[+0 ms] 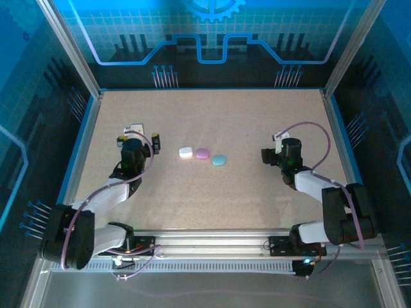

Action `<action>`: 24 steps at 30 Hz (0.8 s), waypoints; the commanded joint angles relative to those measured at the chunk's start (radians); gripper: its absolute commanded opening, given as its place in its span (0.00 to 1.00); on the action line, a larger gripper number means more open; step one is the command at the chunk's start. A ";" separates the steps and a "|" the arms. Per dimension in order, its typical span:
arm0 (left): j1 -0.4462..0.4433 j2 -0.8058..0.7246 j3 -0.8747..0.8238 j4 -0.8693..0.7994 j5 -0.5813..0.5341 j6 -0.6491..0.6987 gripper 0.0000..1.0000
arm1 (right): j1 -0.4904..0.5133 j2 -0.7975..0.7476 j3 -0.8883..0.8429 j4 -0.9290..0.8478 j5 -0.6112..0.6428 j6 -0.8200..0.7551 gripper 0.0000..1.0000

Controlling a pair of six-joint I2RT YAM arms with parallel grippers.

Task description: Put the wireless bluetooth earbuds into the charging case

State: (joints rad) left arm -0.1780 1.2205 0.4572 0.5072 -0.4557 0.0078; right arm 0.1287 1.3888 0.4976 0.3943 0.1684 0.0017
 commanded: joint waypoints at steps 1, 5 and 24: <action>0.027 0.069 -0.068 0.181 0.041 0.045 0.99 | -0.027 0.042 -0.029 0.228 -0.146 -0.081 0.83; 0.047 0.196 -0.131 0.427 0.083 0.052 0.99 | -0.064 0.099 -0.084 0.372 -0.205 -0.063 0.85; 0.195 0.328 -0.071 0.405 0.438 -0.015 0.99 | -0.063 0.116 -0.067 0.367 -0.084 -0.008 1.00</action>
State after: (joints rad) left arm -0.0086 1.5661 0.3580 0.9634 -0.1741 -0.0013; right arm 0.0753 1.5021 0.4259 0.7139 0.0708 -0.0113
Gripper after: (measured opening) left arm 0.989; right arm 0.999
